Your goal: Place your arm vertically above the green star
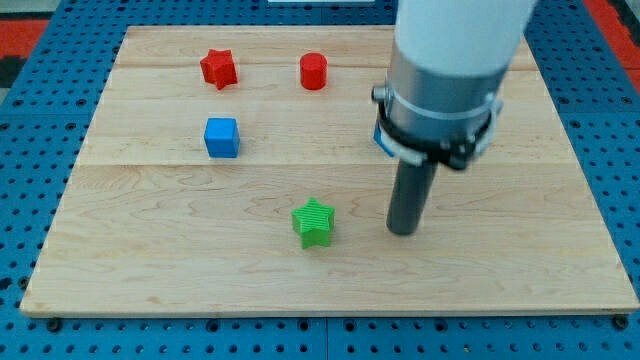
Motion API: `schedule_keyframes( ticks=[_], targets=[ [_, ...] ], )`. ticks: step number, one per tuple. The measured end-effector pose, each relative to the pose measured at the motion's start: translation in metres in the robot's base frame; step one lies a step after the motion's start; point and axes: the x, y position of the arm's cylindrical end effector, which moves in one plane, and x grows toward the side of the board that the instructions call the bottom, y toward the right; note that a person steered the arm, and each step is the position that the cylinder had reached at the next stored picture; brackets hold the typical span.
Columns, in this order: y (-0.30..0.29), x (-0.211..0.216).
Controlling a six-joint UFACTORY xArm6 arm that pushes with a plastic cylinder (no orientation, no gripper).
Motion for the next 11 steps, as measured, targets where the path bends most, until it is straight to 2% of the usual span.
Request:
schedule_keyframes(
  ticks=[1,3,7,11],
  targets=[
    [-0.007,-0.038],
    [-0.033,-0.067],
    [-0.082,-0.077],
    [-0.094,-0.077]
  ],
)
